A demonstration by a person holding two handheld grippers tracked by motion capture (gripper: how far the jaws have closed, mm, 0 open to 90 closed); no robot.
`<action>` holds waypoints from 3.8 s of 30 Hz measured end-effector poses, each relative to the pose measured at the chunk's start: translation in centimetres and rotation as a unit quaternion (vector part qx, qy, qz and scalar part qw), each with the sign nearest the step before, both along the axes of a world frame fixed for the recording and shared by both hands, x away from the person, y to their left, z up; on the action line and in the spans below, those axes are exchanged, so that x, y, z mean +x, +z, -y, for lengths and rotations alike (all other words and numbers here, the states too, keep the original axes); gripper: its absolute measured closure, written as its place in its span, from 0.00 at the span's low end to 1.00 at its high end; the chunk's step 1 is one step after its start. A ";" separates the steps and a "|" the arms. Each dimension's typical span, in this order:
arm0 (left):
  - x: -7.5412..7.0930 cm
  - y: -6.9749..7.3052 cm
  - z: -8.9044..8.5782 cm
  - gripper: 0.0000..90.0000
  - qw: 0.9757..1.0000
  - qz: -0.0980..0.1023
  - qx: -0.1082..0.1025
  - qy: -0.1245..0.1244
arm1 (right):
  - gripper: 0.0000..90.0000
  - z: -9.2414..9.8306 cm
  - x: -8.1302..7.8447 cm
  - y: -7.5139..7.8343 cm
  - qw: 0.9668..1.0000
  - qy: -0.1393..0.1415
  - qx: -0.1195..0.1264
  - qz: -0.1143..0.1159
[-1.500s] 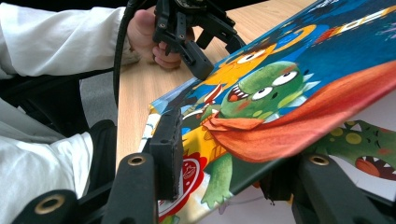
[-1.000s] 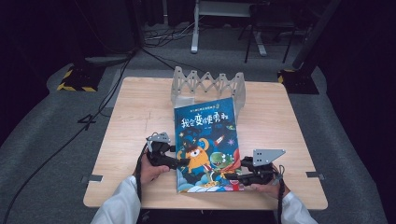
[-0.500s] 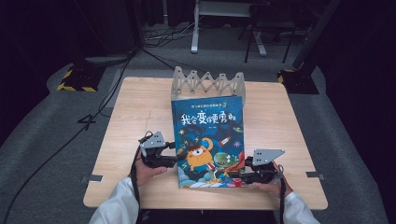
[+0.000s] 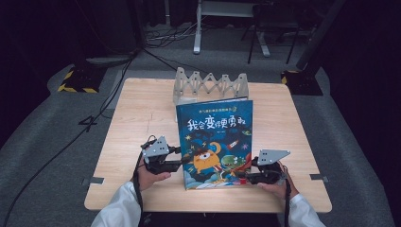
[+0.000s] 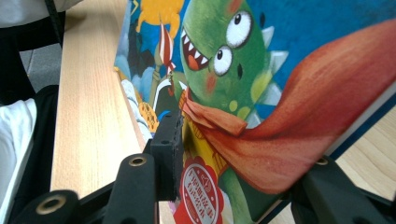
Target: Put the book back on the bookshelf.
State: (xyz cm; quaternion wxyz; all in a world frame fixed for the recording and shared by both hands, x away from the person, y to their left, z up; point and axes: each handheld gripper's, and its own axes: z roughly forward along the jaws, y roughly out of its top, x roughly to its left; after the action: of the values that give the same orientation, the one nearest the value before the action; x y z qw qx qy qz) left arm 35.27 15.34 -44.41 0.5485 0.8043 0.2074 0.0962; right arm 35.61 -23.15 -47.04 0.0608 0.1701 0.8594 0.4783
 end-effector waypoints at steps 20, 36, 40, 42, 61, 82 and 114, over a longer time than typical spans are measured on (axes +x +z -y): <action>-0.4 1.0 1.2 0.72 1.000 0.023 -0.002 0.000 | 0.64 0.7 0.2 -0.1 0.999 -0.033 -0.009 0.033; -0.3 1.2 1.6 0.77 0.998 0.024 -0.015 -0.048 | 0.69 1.6 0.1 -0.6 0.998 -0.015 -0.002 0.056; -0.1 1.2 2.5 0.74 0.999 0.019 -0.011 -0.049 | 0.71 1.6 0.0 -0.6 0.998 -0.008 -0.001 0.062; 0.0 1.2 3.0 0.75 0.998 0.021 -0.013 -0.052 | 0.71 1.6 -0.1 -0.6 0.998 -0.007 -0.006 0.065; -1.2 1.5 3.7 0.85 0.995 0.047 -0.007 -0.091 | 0.69 2.6 -1.0 -0.6 0.996 -0.046 -0.017 0.075; -1.5 1.3 3.8 0.91 0.995 0.049 -0.013 -0.086 | 0.69 4.4 -0.3 0.7 0.988 -0.127 0.019 0.087; -1.5 0.7 5.1 0.89 0.996 0.069 -0.033 -0.047 | 0.65 2.5 0.1 0.4 0.988 -0.126 0.009 0.093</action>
State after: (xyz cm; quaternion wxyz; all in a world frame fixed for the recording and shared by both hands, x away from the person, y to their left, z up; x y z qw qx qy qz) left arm 33.73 10.20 -43.72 0.5916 0.7861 0.1339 0.1185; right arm 35.66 -25.68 -46.67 0.1988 0.2327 0.8175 0.4879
